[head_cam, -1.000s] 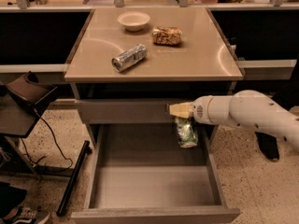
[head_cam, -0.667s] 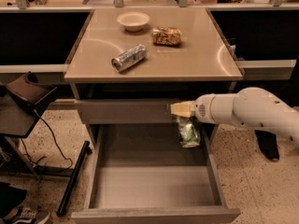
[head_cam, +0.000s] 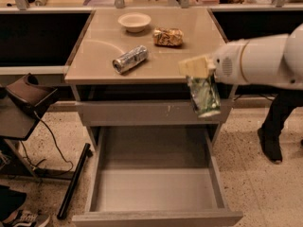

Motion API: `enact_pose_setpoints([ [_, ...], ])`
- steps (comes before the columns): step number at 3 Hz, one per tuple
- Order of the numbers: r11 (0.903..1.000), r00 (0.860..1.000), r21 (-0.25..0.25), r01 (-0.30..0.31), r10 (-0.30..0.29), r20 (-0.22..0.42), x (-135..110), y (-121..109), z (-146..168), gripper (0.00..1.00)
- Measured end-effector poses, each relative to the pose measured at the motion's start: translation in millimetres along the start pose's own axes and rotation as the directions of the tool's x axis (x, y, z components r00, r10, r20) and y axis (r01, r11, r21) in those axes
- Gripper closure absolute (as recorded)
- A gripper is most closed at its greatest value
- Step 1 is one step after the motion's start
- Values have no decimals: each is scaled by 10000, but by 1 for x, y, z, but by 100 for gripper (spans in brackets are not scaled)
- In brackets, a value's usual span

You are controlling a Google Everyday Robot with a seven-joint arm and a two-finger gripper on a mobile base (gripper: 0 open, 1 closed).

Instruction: Pick green can from middle drawer and place on counter

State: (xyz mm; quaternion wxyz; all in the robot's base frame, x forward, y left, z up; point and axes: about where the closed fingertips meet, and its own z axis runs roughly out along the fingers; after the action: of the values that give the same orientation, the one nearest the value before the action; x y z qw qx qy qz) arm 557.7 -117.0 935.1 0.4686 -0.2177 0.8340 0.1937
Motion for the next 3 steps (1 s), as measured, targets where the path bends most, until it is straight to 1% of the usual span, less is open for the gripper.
enact_pose_setpoints([
  [1,9998,9995,-16,201,-200,253,-25,4,-14,100],
  [2,9998,9994,-14,206,-206,264,-26,4,-13,100],
  [3,9990,9977,-280,337,-320,603,-41,-9,3,100],
])
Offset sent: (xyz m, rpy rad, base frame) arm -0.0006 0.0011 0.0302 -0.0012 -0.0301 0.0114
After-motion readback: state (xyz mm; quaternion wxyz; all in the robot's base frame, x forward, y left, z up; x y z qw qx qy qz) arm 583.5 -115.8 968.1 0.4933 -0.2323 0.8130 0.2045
